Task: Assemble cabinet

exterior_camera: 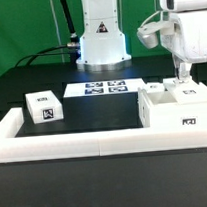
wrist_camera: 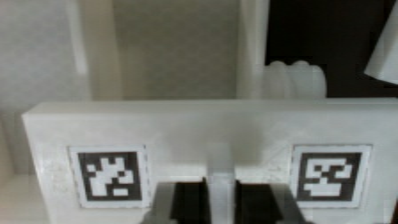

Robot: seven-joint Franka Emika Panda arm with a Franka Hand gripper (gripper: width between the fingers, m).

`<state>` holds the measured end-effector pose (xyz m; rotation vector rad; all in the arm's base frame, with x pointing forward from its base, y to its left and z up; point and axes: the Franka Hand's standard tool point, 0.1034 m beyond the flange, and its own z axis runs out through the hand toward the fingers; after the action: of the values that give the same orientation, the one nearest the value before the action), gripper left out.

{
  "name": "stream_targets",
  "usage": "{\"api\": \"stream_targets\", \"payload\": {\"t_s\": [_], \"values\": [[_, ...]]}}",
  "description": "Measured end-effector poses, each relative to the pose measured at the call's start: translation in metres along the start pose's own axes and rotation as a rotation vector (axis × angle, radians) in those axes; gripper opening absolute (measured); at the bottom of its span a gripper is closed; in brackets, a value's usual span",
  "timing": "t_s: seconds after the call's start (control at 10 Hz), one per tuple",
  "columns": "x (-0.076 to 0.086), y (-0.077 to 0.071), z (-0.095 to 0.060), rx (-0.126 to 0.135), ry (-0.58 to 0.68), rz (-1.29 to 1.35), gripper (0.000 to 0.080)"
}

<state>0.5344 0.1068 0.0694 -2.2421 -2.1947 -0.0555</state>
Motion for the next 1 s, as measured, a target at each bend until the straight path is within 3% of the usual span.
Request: {"api": "stream_targets", "payload": {"t_s": [0.3,0.5,0.6,1.0], "values": [[0.0,0.002,0.001,-0.01,0.005,-0.005,0.0067],[0.005,0.018,0.001,-0.019,0.011,0.011,0.0067],[0.005,0.023,0.0,-0.005,0.001,0.041,0.0067],[0.006,0.047,0.0,-0.003,-0.008,0.053,0.0067]]}}
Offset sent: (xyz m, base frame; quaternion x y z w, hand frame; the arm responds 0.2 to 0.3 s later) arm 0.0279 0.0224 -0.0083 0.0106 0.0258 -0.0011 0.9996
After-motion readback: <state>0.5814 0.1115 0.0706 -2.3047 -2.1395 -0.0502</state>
